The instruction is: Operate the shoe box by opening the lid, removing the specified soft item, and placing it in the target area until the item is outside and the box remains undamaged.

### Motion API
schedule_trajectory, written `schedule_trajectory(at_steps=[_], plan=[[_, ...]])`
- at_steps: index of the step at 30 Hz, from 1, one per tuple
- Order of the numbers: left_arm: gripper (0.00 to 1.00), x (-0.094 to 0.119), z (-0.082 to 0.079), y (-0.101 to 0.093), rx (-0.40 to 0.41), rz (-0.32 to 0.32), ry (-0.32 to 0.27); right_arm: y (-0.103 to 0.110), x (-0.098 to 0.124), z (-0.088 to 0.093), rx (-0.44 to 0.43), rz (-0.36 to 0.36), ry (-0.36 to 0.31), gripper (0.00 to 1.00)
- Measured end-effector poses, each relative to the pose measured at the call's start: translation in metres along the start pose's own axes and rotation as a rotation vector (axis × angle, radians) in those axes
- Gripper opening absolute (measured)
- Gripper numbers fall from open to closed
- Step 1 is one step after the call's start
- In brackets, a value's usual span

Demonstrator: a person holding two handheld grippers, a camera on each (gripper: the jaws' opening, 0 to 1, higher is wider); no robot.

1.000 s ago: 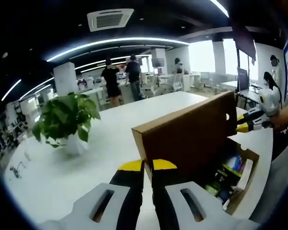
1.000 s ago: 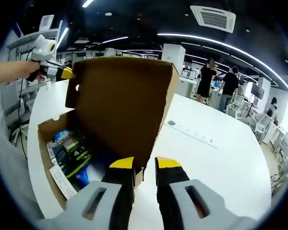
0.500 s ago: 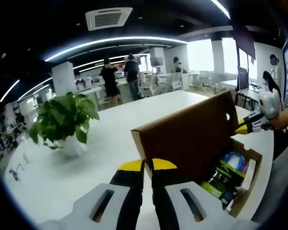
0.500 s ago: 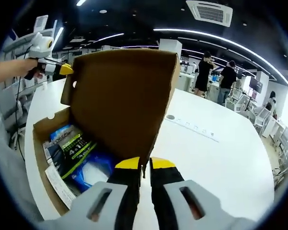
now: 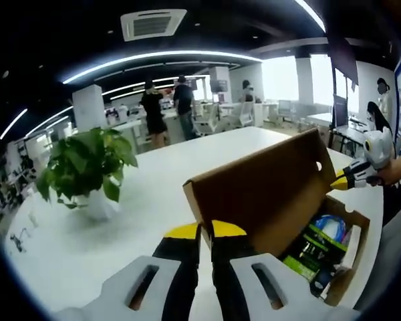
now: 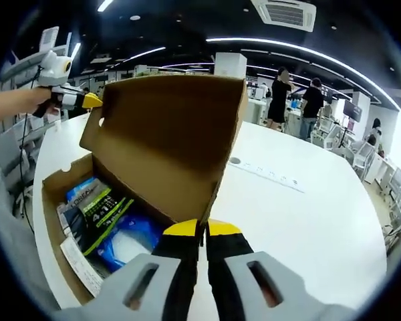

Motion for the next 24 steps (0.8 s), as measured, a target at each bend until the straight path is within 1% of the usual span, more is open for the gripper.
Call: schedule_trajectory(at_steps=[4,7,12,14,15,17,24], plan=[[0.03,-0.004,0.000,0.000,-0.005,-0.009,-0.001,0.000,-0.001,0.000,-0.001,0.001,-0.003,0.01],[0.03,-0.006,0.003,0.000,-0.030,-0.023,0.007,-0.001,-0.001,-0.001,0.007,0.002,-0.005,0.01],[0.07,-0.005,0.018,-0.006,-0.017,-0.028,0.028,-0.002,-0.003,-0.003,0.011,0.006,-0.010,0.01],[0.07,-0.004,0.025,-0.008,0.002,-0.035,0.038,-0.003,-0.005,-0.003,0.016,0.006,-0.009,0.01],[0.07,-0.004,0.033,-0.011,0.010,-0.032,0.058,-0.003,-0.005,-0.004,0.021,0.007,-0.009,0.01],[0.07,-0.003,0.043,-0.014,0.010,-0.034,0.079,-0.003,-0.006,-0.004,0.031,0.007,-0.008,0.01],[0.04,0.002,0.065,-0.019,0.060,-0.059,0.118,-0.006,-0.010,-0.004,0.026,-0.001,-0.006,0.01]])
Point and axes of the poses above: the point that each gripper's makers call its tool centre point, and the gripper's own axes: x roughly backward along the fingers, y roughly to its left, z roughly out of its underside, the point moved 1 cm from there along x, roughly backward along the fingers, and after that the axes turned 3 degrees about -z, right-handed, at the moved point
